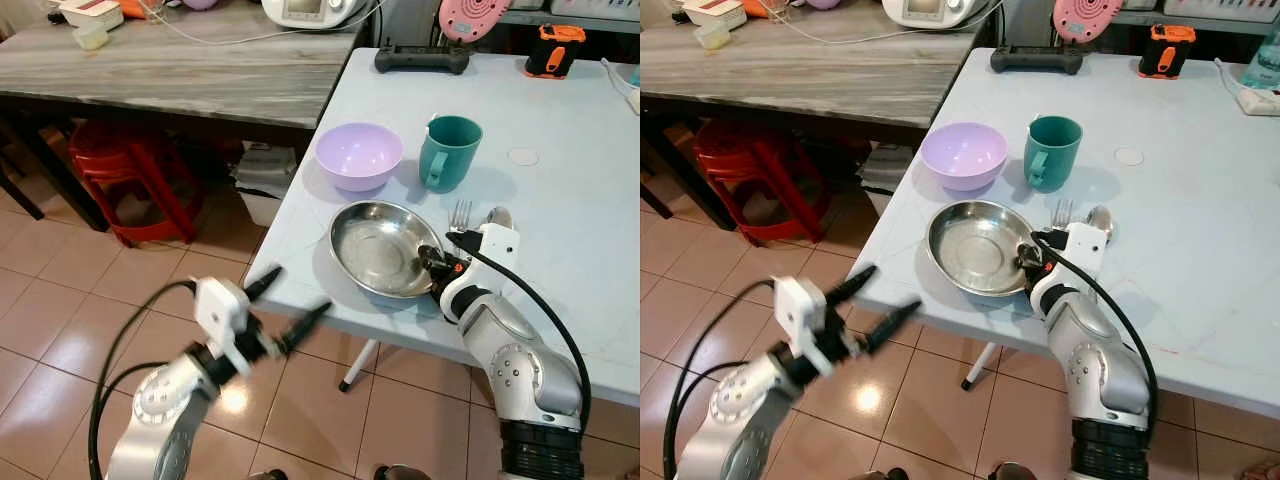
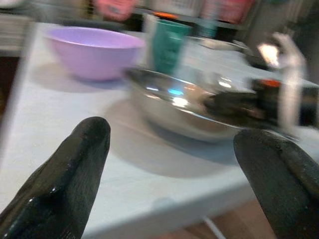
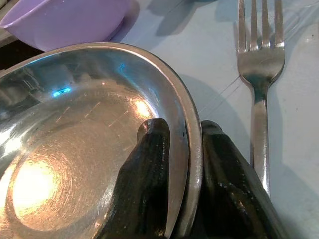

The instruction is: Setting the table

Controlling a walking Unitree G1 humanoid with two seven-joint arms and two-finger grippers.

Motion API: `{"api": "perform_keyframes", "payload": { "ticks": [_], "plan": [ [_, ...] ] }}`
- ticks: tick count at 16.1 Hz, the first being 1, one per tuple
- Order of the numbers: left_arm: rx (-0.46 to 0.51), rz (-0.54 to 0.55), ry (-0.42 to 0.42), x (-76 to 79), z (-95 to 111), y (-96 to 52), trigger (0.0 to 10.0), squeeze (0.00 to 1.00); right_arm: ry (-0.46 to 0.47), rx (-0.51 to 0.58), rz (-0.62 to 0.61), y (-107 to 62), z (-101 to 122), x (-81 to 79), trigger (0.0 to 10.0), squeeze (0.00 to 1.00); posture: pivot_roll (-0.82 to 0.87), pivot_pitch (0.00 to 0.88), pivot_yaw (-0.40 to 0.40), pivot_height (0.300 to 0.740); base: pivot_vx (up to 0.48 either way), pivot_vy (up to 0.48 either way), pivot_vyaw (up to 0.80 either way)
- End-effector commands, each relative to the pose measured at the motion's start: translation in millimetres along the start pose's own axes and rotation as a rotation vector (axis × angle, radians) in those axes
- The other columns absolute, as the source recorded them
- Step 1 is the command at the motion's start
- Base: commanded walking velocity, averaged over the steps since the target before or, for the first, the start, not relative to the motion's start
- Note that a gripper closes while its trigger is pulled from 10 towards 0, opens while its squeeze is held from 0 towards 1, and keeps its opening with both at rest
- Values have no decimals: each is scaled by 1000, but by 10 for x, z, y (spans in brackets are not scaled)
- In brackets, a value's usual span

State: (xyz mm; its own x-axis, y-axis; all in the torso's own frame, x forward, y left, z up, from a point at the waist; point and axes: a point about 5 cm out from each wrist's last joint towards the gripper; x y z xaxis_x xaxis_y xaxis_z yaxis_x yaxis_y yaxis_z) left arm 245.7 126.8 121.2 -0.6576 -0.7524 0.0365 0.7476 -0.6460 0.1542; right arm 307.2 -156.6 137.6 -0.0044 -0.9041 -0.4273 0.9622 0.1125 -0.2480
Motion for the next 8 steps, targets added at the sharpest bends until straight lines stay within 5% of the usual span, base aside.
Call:
{"api": "perform_keyframes", "payload": {
  "ticks": [1, 2, 6, 8],
  "plan": [
    [-25, 88, 13, -103, -25, -28, 10000, 0, 7, -7, -43, -1, -37, 51, 0, 0, -92, 157, 92, 740, 0, 0, 0],
    [-32, 153, 17, -155, -39, -6, 10000, 0, -40, 36, -70, -13, 17, 58, 9412, 0, -94, 149, 89, 740, 0, 0, 0],
    [-32, 325, 20, -309, -60, 60, 10000, 0, -109, 139, -130, -51, 128, 59, 10000, 0, -96, 146, 87, 740, 0, 0, 0],
    [-27, 389, -11, -388, -68, 87, 10000, 0, -178, 224, -62, -81, 178, 8, 10000, 0, -102, 139, 83, 740, 0, 0, 0]
  ]
}}
Point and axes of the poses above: a point about 5 cm out from each wrist's last joint towards the gripper, its own y axis pointing out of the wrist towards the gripper, its own z axis along the axis of the wrist's last joint, x = y × z, and after that the axes turned 4 degrees about y, right-handed
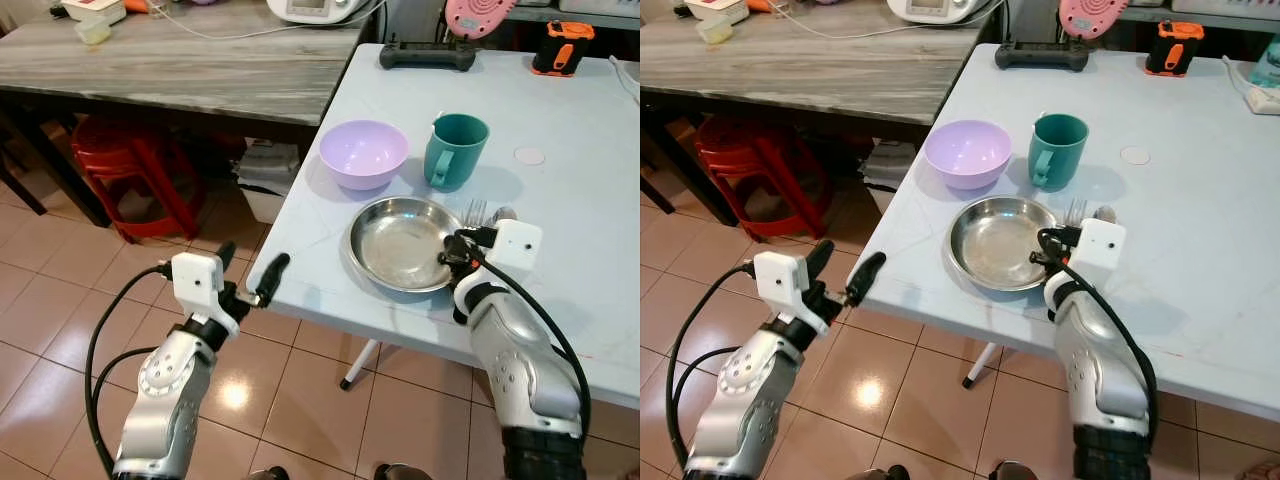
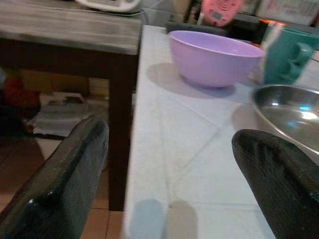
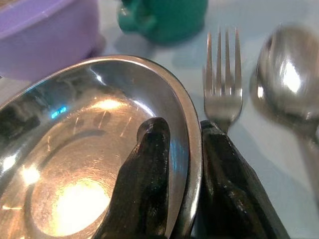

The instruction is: Setting the table

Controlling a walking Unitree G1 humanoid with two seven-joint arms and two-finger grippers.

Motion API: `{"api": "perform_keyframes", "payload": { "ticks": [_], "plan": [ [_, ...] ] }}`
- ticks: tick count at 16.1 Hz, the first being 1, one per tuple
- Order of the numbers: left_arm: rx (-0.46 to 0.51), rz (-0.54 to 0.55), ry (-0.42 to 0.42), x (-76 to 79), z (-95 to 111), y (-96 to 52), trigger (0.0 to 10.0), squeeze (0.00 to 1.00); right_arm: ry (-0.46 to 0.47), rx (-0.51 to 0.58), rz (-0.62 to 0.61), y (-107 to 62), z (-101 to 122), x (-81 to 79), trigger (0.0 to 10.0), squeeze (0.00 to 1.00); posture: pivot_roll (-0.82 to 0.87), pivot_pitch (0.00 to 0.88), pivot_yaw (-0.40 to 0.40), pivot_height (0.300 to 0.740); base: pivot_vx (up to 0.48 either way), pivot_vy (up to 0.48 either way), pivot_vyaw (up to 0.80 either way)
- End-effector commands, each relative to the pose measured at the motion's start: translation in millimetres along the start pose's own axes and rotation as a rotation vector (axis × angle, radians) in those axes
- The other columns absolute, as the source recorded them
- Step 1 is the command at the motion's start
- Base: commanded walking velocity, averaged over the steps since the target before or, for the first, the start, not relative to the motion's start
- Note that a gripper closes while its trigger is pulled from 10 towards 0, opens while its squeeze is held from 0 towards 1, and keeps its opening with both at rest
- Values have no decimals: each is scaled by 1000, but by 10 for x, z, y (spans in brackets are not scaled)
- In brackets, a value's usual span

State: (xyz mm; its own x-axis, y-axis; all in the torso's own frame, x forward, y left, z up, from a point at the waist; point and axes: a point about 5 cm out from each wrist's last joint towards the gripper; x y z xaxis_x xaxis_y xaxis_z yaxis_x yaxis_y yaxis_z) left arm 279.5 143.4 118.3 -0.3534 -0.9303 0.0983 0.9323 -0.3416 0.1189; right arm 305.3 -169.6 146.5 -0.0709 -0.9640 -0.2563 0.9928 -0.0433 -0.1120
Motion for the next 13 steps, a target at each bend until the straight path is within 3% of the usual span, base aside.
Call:
{"api": "perform_keyframes", "payload": {
  "ticks": [1, 3, 7, 13],
  "plan": [
    [-16, 51, -9, -82, -32, -5, 10000, 0, -63, 76, 40, -23, 83, -72, 10000, 0, -106, 137, 85, 740, 0, 0, 0],
    [-12, 58, -15, -88, -28, 33, 10000, 0, -10, 99, 79, -50, 137, -134, 10000, 0, -108, 135, 86, 740, 0, 0, 0],
    [2, 69, -29, -77, -28, 83, 10000, 0, -32, 177, 112, -108, 185, -171, 10000, 0, -112, 133, 88, 740, 0, 61, 0],
    [2, 68, -35, -59, -51, 100, 10000, 0, -42, 175, 97, -106, 174, -149, 10000, 0, -117, 133, 87, 740, 0, 292, -709]
  ]
}}
Point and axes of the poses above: a point about 5 cm out from each wrist's last joint towards the gripper, its own y axis pointing out of the wrist towards the gripper, its own z axis along the axis of the wrist's last joint, x = y × z, and after that the axes turned 4 degrees about y, right-handed
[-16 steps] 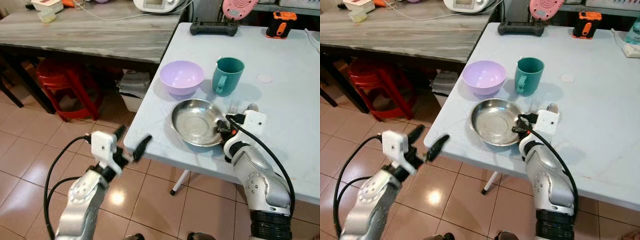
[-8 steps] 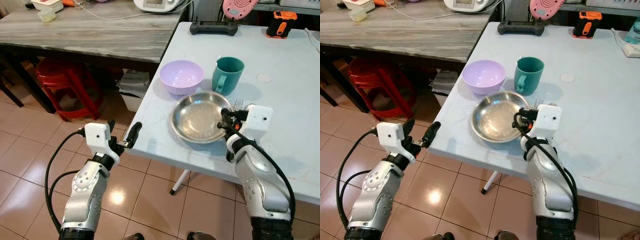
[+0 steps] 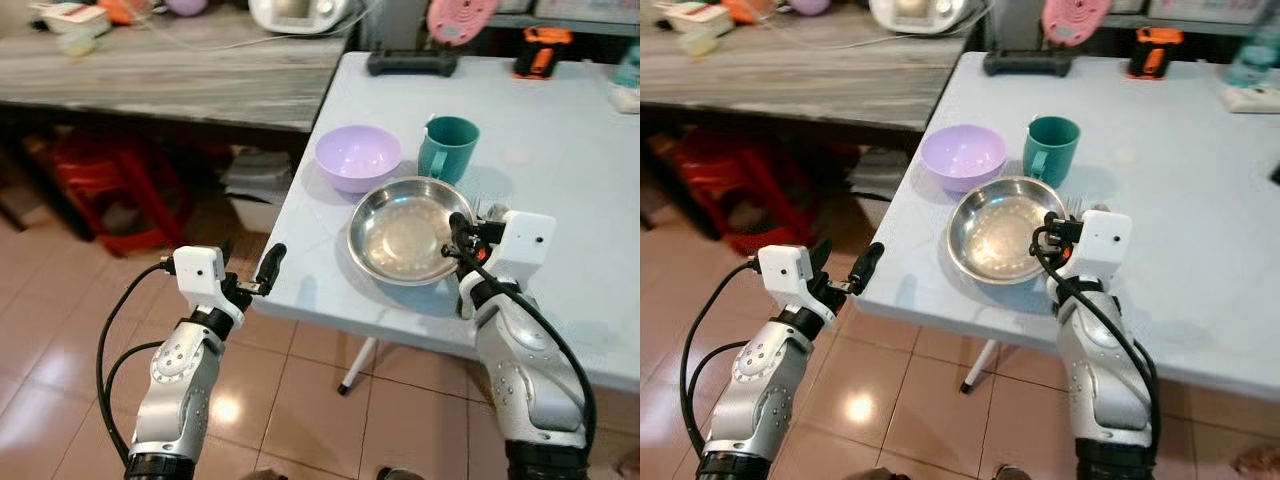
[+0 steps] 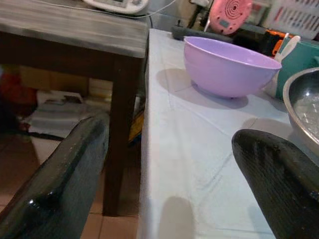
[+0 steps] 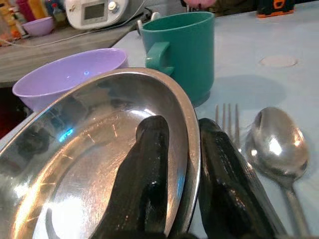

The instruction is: Setting the table

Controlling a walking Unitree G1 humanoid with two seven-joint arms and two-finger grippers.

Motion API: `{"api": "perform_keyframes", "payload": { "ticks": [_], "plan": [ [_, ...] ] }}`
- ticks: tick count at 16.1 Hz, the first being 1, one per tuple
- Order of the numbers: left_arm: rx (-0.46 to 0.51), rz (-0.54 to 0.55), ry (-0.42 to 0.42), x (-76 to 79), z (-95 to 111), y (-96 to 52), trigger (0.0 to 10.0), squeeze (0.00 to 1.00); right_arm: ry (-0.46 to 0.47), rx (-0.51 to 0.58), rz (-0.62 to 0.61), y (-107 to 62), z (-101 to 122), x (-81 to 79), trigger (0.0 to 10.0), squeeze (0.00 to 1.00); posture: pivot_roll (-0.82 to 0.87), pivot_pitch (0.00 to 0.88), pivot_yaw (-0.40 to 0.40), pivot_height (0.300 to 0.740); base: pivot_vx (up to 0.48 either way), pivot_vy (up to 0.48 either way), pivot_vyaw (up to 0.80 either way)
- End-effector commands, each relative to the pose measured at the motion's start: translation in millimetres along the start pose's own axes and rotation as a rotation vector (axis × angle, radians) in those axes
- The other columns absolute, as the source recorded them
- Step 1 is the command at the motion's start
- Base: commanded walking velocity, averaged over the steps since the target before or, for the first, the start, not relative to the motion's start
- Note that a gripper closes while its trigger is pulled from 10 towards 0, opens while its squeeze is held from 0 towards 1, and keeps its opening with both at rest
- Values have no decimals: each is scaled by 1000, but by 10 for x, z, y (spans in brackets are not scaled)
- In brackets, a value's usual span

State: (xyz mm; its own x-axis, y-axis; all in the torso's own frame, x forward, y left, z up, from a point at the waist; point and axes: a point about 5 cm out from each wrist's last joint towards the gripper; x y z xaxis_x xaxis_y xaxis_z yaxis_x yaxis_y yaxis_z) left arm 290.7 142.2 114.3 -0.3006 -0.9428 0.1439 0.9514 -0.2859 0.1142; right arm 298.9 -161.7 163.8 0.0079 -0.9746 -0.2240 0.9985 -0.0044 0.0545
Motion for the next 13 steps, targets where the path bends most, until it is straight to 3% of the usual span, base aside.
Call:
{"api": "perform_keyframes", "payload": {
  "ticks": [1, 4, 13],
  "plan": [
    [1, 9, 4, -26, -1, 0, 10000, 0, -7, 24, 18, -12, 39, -33, 10000, 0, -117, 133, 87, 740, 0, 300, -800],
    [11, 19, 4, -29, 5, 24, 10000, 0, -6, 30, 14, -17, 47, -24, 10000, 0, -120, 133, 88, 740, 0, 308, -629],
    [25, 80, 23, -108, 25, 61, 10000, 0, -35, 73, -12, -51, 93, 12, 10000, 0, -124, 134, 93, 740, 0, 319, 0]
  ]
}}
Point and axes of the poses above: a point about 5 cm out from each wrist's last joint towards the gripper, its own y axis pointing out of the wrist towards the gripper, its own z axis along the axis of the wrist's last joint, x = y × z, and after that the axes turned 4 degrees about y, right-handed
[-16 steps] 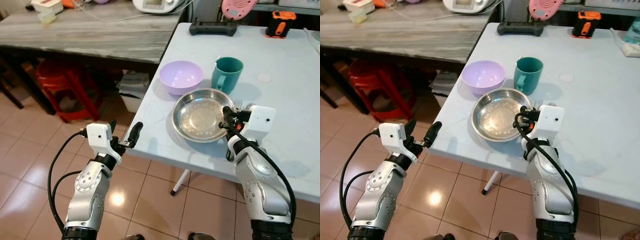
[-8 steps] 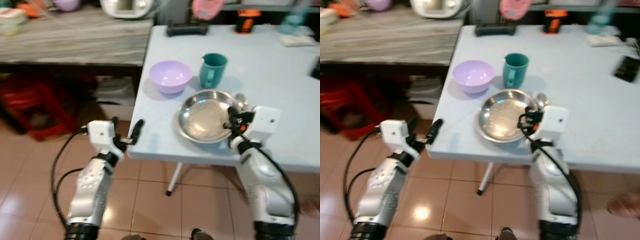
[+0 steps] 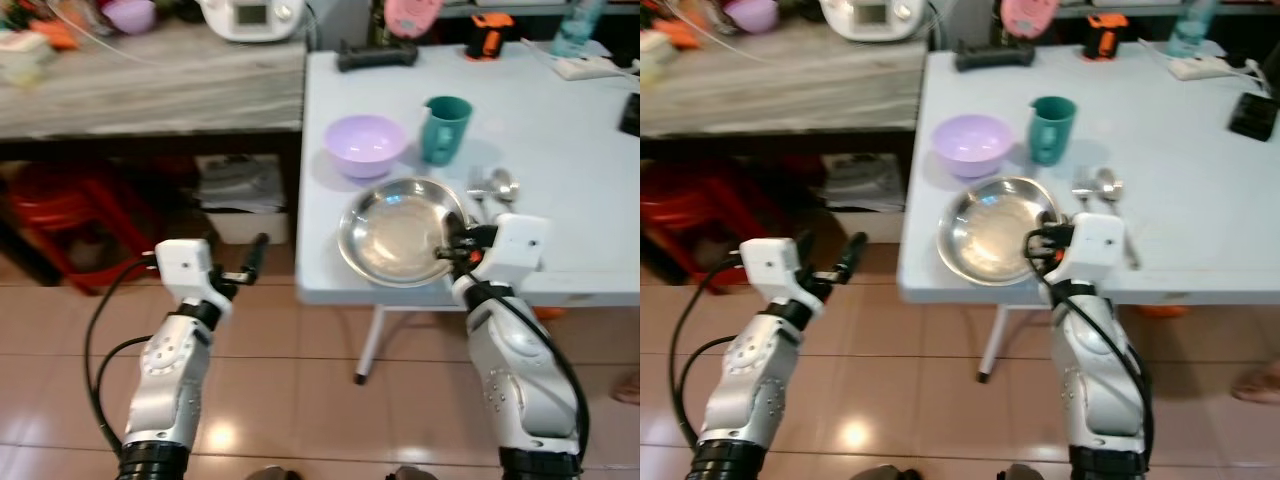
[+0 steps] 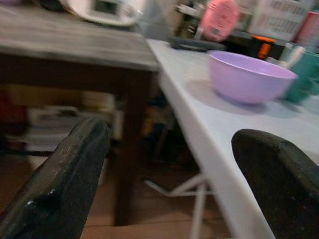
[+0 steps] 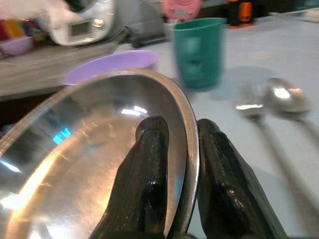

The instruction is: Setting the table

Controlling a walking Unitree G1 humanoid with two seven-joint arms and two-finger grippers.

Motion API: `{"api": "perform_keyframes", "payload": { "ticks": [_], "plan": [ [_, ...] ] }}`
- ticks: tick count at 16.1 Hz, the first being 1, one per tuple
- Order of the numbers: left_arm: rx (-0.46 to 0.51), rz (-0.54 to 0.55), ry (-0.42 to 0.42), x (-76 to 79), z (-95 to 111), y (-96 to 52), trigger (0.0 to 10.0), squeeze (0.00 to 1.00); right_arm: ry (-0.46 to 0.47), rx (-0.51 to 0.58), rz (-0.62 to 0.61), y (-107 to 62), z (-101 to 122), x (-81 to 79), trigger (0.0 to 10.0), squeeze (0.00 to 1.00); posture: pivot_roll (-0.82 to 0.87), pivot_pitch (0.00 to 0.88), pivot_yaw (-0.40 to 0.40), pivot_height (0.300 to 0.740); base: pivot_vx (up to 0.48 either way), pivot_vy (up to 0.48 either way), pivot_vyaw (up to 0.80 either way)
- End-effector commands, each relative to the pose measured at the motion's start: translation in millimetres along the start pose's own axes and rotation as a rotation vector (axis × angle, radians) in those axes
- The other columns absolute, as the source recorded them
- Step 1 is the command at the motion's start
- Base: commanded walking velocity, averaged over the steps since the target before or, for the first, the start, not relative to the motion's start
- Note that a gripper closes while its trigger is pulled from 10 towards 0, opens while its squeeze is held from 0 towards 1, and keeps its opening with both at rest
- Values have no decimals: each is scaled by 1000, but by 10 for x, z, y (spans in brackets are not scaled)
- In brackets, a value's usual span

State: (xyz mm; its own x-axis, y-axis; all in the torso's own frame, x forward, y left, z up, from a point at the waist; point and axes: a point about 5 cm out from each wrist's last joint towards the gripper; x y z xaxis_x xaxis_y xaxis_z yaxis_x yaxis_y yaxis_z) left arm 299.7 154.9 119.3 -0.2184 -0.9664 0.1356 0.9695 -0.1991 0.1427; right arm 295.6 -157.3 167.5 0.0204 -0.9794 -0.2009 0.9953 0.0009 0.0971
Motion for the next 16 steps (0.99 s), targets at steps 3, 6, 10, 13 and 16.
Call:
{"api": "perform_keyframes", "payload": {
  "ticks": [3, 6, 10, 13, 16],
  "plan": [
    [-10, 39, 30, -34, -29, 8, 10000, 0, -16, 42, -37, -30, 69, 77, 10000, 0, -122, 132, 92, 740, 0, 325, 0],
    [-8, 94, 56, -144, -17, 1, 10000, 0, -39, 68, -55, -53, 96, 109, 10000, 0, -115, 126, 91, 740, 0, 328, 0],
    [-6, 99, 67, -147, -19, 21, 10000, 0, -40, 82, -61, -40, 120, 126, 10000, 0, -114, 119, 94, 740, 0, 335, 0],
    [-4, 101, 67, -143, -23, 36, 10000, 0, -39, 85, -60, -31, 115, 111, 10000, 0, -115, 117, 95, 740, 0, 354, 0],
    [-8, 115, 71, -147, -44, 25, 10000, 0, -35, 83, -64, -42, 103, 121, 10000, 0, -115, 117, 95, 740, 0, 362, 575]
  ]
}}
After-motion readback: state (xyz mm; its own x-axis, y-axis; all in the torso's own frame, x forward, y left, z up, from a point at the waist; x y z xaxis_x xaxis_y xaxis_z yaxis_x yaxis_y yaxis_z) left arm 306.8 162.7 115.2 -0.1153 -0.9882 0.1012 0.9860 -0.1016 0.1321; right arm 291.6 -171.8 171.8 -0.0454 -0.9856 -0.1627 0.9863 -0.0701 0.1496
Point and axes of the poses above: a point about 5 cm out from each wrist's last joint towards the gripper, its own y axis pointing out of the wrist towards the gripper, its own z axis along the axis of the wrist's last joint, x = y × z, and after that the axes turned 4 degrees about y, right-handed
